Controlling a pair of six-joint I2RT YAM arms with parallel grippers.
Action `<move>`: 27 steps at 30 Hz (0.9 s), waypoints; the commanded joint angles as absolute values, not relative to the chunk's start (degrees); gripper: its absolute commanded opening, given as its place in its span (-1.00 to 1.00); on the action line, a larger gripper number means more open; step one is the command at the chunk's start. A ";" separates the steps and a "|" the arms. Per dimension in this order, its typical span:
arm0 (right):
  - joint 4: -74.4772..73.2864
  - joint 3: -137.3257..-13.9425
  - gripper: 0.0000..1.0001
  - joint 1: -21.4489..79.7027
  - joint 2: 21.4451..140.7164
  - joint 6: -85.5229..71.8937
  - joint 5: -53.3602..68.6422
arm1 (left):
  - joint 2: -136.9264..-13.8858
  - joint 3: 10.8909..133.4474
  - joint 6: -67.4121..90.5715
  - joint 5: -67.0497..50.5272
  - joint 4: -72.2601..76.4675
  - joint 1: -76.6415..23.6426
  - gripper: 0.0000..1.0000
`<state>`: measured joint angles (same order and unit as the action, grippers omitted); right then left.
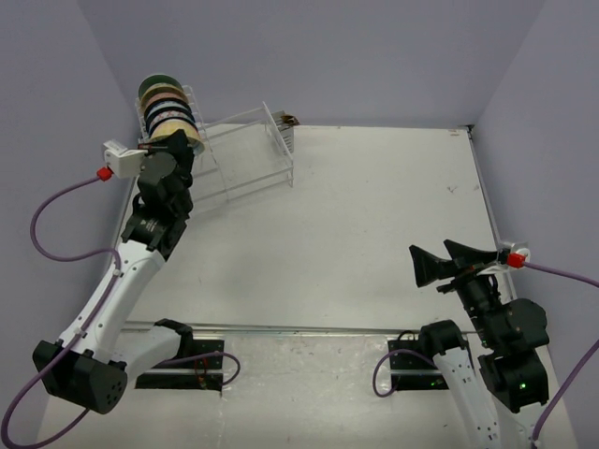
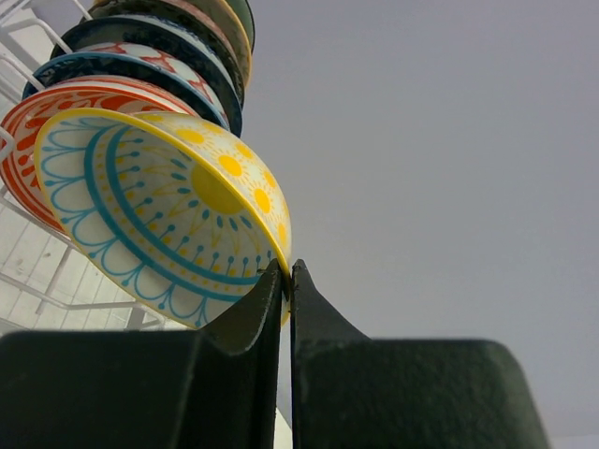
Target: Unload the bowls from the dish rack
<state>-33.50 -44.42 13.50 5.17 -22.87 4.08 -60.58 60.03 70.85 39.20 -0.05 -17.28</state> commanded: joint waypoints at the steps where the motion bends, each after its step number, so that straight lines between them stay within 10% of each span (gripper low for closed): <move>1: -33.66 -45.88 0.98 13.71 5.36 -22.24 4.92 | -58.10 59.07 70.75 37.36 6.94 -17.49 -1.00; 17: -33.40 -46.32 0.98 13.71 7.73 -22.94 5.36 | -54.76 53.18 59.86 25.15 15.99 -18.46 -1.00; 27: -33.92 -49.83 0.98 13.71 13.00 -23.82 5.89 | -62.84 55.02 43.78 -3.24 28.38 -20.38 -1.00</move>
<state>-33.85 -47.29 13.50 10.76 -23.14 4.29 -61.63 52.29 50.22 7.35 20.08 -19.25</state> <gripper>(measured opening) 0.987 0.010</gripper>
